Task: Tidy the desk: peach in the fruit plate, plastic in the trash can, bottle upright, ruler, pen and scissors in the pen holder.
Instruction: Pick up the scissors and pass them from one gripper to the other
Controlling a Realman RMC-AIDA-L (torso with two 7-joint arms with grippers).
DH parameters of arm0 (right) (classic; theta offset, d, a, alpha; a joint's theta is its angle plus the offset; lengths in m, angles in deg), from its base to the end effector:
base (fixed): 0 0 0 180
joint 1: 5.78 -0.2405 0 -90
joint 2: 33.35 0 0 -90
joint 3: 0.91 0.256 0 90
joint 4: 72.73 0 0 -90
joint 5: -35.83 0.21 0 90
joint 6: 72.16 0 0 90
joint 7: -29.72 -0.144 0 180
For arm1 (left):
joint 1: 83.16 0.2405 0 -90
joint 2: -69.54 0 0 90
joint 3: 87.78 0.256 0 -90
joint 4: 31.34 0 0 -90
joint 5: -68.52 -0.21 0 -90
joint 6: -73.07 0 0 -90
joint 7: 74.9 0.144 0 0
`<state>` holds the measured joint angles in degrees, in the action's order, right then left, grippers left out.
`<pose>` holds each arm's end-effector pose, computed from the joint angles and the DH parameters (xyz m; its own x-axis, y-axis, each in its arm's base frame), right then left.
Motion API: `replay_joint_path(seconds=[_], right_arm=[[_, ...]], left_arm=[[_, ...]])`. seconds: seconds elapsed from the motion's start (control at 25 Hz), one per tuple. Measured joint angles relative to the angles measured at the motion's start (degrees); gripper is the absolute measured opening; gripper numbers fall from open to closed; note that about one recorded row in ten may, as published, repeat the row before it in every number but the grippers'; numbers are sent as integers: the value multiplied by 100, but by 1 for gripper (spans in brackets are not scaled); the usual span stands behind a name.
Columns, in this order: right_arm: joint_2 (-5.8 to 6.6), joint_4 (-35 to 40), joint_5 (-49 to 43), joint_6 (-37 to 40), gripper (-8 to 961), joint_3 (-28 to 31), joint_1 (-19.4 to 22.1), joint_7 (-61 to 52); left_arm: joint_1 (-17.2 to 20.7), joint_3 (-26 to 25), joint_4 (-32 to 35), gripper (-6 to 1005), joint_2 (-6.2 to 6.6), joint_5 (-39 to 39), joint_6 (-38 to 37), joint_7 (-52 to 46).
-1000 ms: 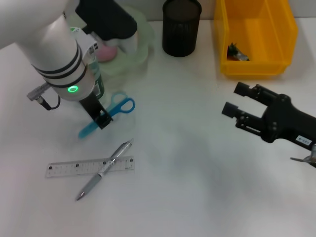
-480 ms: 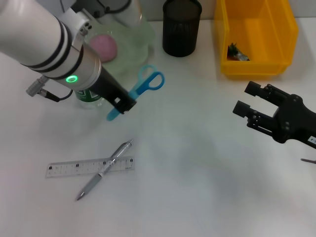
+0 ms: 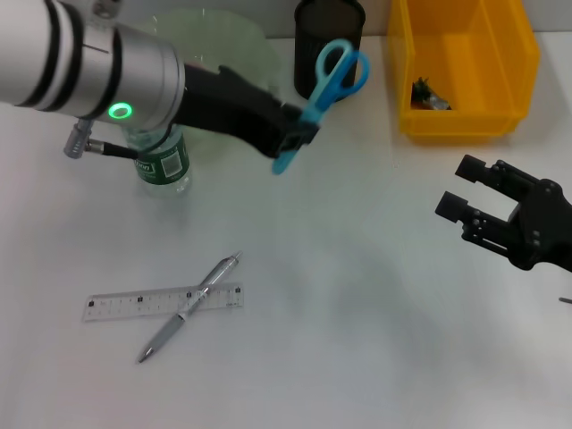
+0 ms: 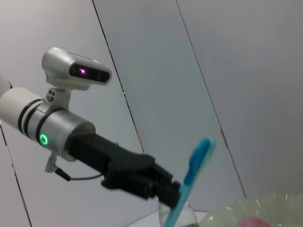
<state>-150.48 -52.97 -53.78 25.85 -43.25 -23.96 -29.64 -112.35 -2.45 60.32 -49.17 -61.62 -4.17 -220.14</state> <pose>0.3000 0.2556 -0.0002 0.5369 -0.2166 -0.8153 -0.5558 -0.8179 -0.1488 -0.1004 0.3450 0.0010 0.9004 0.4145 0.1326 0.4343 -0.8369 -0.3331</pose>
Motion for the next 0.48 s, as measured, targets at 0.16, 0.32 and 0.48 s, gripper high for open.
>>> replay_joint_path(seconds=[0.16, 0.32, 0.48], right_arm=[[6, 6, -25, 1, 725, -6, 8, -9], [70, 11, -163, 62, 724, 2, -17, -102], [118, 35, -176, 223, 724, -3, -12, -117]], left_arm=[[344, -369, -193, 222, -1, 1340, 281, 896], [535, -648, -761, 222, 7, 2511, 396, 1799], [545, -862, -1663, 222, 13, 3508, 295, 2740]])
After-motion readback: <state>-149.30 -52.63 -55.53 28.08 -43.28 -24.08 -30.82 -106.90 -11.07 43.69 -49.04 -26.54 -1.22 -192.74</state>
